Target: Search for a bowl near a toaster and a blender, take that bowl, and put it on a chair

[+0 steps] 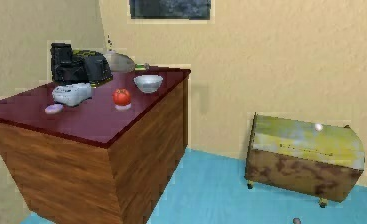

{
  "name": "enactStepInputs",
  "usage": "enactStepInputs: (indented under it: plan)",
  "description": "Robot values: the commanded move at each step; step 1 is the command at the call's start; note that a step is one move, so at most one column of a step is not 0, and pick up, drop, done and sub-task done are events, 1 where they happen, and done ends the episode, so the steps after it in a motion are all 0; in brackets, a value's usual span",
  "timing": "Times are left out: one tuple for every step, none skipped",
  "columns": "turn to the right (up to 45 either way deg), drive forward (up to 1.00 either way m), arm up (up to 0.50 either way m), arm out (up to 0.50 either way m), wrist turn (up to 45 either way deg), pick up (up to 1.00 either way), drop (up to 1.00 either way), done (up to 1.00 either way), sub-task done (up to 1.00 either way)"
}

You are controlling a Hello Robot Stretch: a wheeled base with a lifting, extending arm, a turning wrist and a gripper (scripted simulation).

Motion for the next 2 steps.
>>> enactStepInputs:
  plan:
    - [-9.0, 0.0, 0.0, 0.0, 0.0, 0.0, 0.0, 0.0, 0.0]
    - [0.0, 0.3, 0.0, 0.0, 0.0, 0.0, 0.0, 0.0, 0.0]
